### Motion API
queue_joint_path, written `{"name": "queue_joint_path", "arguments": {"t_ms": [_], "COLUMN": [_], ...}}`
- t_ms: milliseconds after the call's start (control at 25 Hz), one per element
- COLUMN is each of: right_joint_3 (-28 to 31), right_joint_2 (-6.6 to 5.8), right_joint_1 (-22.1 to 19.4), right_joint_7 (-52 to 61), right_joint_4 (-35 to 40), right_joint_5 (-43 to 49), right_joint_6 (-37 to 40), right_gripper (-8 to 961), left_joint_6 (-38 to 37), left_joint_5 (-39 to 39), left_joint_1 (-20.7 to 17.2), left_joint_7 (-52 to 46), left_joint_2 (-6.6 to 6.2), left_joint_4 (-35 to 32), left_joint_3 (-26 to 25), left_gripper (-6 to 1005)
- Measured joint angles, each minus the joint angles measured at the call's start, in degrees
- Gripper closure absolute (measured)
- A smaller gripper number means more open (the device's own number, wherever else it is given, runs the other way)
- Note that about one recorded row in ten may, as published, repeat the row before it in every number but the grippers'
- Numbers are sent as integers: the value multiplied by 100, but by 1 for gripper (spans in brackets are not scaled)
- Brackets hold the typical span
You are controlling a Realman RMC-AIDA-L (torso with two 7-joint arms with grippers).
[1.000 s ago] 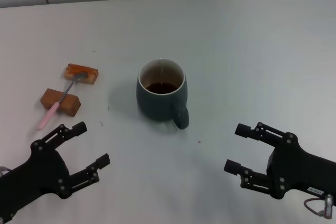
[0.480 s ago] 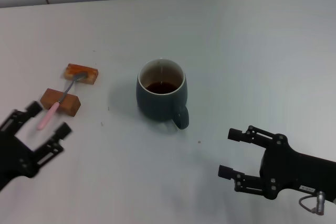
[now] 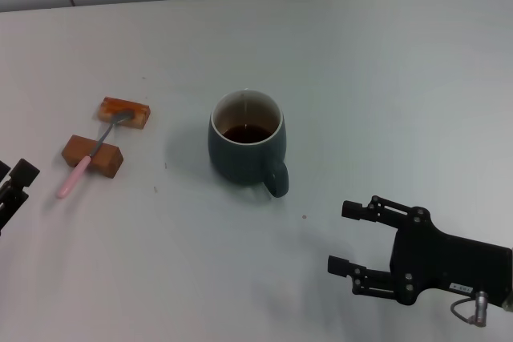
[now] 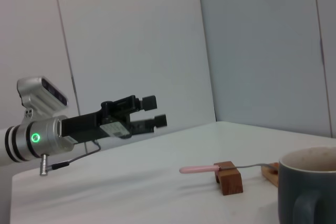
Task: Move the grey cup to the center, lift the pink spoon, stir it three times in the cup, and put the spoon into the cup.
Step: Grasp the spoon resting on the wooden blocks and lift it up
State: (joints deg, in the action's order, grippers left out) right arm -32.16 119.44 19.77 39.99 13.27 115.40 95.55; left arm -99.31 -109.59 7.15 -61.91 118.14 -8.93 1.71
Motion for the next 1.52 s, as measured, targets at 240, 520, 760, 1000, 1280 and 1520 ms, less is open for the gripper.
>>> {"name": "queue_joint_path", "arguments": {"t_ms": [240,520,760,1000,1280,1520], "right_joint_3": [-72,-99,-122,-142,-142,-143], "right_joint_2": [0,0,0,0,0,0], "right_joint_1": [53,121,187,219,226,228], "right_joint_7": [53,53,137,180,183,184], "right_joint_4": [-15,-70,-75,-79,-79,-78], "right_joint_5": [29,60,61,62,62,62], "right_joint_6": [-85,-173,-238,-261,-266,-309], "right_gripper": [164,164,164,163,162,163], "left_joint_6": [376,687,774,903,1171,1315], "left_joint_5": [-2,-6,-16,-8,-28,-53], "left_joint_1": [-53,-96,-78,-79,34,133], "left_joint_7": [-635,-1245,-1447,-1508,-1753,-1773], "left_joint_2": [8,2,18,15,23,24], "left_joint_4": [119,137,169,275,383,450], "left_joint_3": [-84,-205,-209,-214,-186,-156], "left_gripper": [151,156,151,147,146,147]}}
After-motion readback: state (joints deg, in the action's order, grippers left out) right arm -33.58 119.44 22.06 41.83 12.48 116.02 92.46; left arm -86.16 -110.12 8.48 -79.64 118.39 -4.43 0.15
